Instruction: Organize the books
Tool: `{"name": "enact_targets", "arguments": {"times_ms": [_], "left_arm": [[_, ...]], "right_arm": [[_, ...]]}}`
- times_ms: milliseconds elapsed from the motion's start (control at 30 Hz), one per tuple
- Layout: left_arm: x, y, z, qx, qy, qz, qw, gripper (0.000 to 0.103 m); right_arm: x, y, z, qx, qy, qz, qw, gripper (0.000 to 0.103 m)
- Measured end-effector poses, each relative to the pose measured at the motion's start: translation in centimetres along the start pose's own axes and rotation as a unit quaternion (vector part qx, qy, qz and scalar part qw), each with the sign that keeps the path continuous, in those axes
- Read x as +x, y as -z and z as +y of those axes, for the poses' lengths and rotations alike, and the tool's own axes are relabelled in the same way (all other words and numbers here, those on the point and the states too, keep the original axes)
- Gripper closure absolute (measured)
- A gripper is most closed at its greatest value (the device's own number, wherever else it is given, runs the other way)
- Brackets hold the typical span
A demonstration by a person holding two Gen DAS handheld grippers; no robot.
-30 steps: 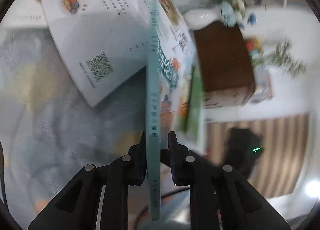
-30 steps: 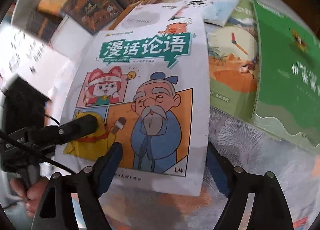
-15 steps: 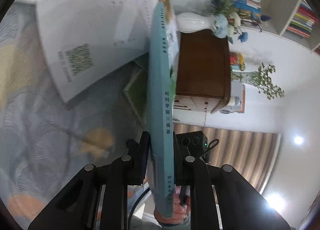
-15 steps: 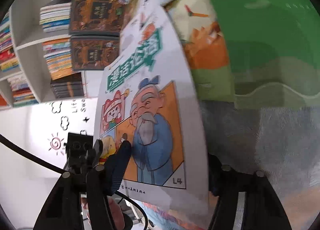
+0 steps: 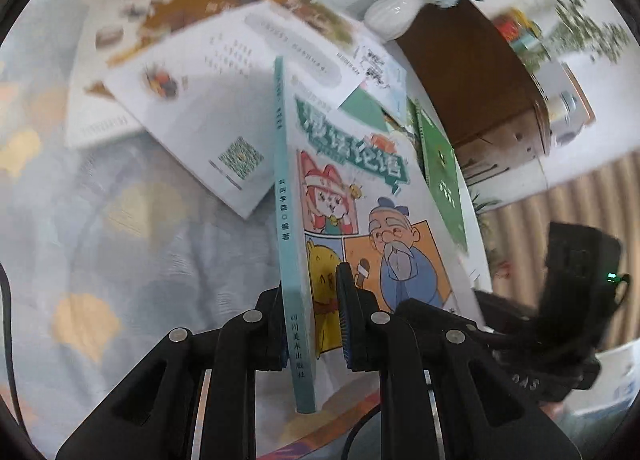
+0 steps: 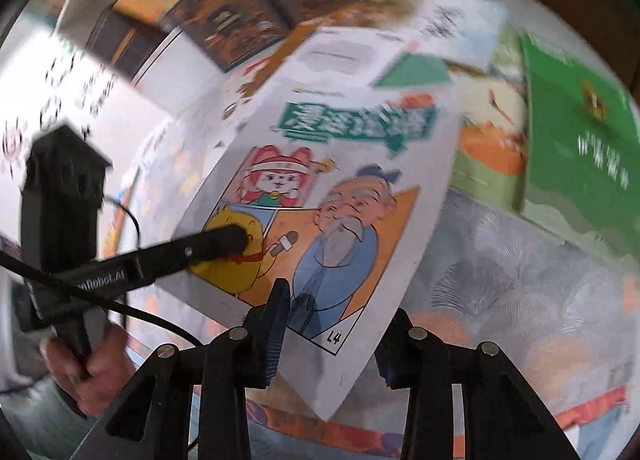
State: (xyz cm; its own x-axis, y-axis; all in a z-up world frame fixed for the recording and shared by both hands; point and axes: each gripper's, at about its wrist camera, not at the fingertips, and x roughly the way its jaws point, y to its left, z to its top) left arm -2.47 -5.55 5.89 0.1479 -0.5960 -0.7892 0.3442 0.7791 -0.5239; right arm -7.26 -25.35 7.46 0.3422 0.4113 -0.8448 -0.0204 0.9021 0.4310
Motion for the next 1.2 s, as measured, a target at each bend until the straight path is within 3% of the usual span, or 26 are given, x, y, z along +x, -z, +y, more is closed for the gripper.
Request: {"name": "enact_targets", "arguments": {"times_ms": [100,200,400,600,767,967,1100,1200], "left_arm": [[-3.4,0.0,0.2,0.021,0.034,-0.028,0.9988,0.089],[-6.6,-0.3,0.9,0.035,0.044,-0.055,0.9969,0.086],[-13.1,-2.3,6.6,-0.001,0.067,-0.122,0.9902,0.086],[-18.5,-4.4,14.3,-0.024,0.02,-0.183,0.9826,0.086],[-22.0,-5.3,21.8,-0.059,-0.021,-0.213,0.975,0.086],[-22.5,-7.4,29.0,-0.087,-0.049,-0.213,0.9719,0.086],[-21.2,-8.9,32.5,-0.098,-0.061,-0.202,0.9727,0.086],[-19.9,-9.3,34.1,-0.105,-0.073,-0.188,0.9738,0.086]], "right_arm": [[-0.8,0.2,3.4,-0.053,0.028,-0.011,0.998,0.066],[-2.3,0.1,5.6,-0.065,0.009,-0.03,0.997,0.066],[-2.0,-3.3,12.8,-0.102,-0.011,-0.063,0.993,0.066],[3.1,-8.0,21.4,-0.163,-0.041,-0.069,0.983,0.065],[10.0,-12.5,27.2,-0.175,-0.097,-0.02,0.979,0.064],[16.8,-15.3,31.7,-0.171,-0.1,0.004,0.98,0.064],[20.5,-16.7,32.2,-0.14,-0.116,0.035,0.983,0.063],[22.7,-17.5,32.5,-0.137,-0.101,0.04,0.985,0.063]]}}
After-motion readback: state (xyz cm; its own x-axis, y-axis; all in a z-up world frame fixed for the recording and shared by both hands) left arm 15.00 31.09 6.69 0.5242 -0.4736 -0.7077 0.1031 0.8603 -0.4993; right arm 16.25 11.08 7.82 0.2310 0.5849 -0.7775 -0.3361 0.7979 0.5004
